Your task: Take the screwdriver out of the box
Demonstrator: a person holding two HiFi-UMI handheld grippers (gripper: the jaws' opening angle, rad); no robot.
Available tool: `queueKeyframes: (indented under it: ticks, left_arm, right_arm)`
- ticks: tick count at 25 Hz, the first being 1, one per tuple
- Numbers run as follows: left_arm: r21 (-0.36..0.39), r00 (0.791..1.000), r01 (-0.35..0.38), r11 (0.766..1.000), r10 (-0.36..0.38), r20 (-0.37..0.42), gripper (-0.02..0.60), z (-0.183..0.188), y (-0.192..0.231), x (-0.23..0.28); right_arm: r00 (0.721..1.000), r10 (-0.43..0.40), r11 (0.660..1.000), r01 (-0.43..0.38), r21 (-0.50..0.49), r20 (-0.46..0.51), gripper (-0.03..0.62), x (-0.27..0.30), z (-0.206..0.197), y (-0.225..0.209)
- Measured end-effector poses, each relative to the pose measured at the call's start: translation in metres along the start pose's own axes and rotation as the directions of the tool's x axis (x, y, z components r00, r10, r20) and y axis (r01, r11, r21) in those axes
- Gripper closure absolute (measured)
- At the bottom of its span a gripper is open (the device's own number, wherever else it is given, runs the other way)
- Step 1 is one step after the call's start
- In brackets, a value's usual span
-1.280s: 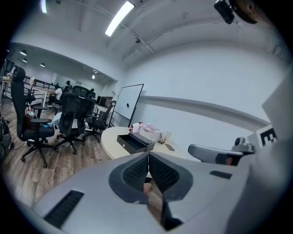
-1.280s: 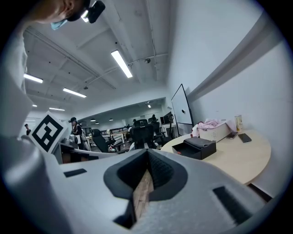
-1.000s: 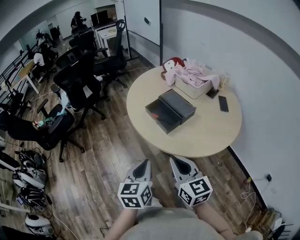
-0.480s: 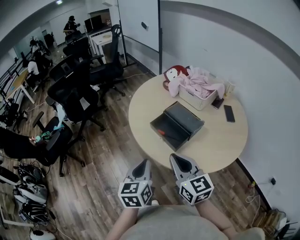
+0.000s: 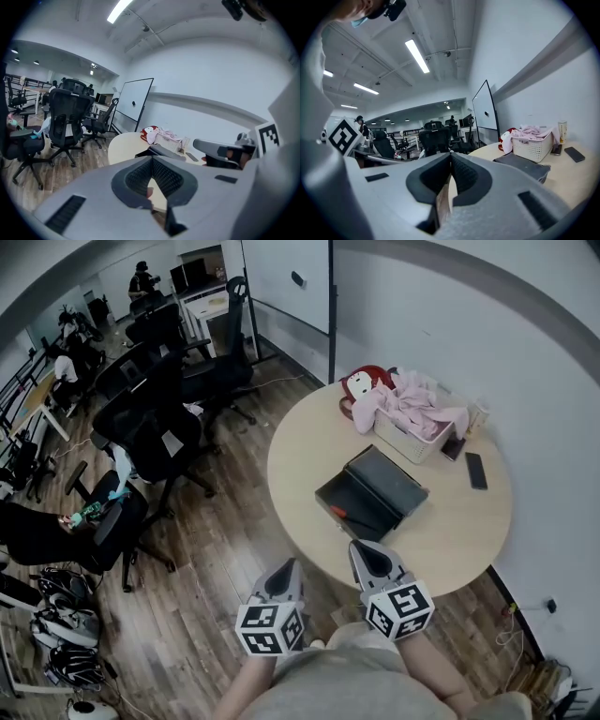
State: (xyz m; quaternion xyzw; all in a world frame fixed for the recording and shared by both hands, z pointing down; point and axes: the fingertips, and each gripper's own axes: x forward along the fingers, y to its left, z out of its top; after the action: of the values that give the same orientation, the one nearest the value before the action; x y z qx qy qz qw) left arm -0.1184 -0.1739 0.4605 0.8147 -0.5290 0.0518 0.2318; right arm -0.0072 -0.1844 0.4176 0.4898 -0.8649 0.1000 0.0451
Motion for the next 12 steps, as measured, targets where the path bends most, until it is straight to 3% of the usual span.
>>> queueKeyframes:
  ticks: [12]
  left_arm:
    - [-0.059,1.0,-0.02,0.998,0.019,-0.024,0.578,0.003,0.02,0.062]
  right_arm:
    - [0.988,-0.036,0.996,0.023,-0.091,-0.147,0.592,0.053,-0.028,-0.067]
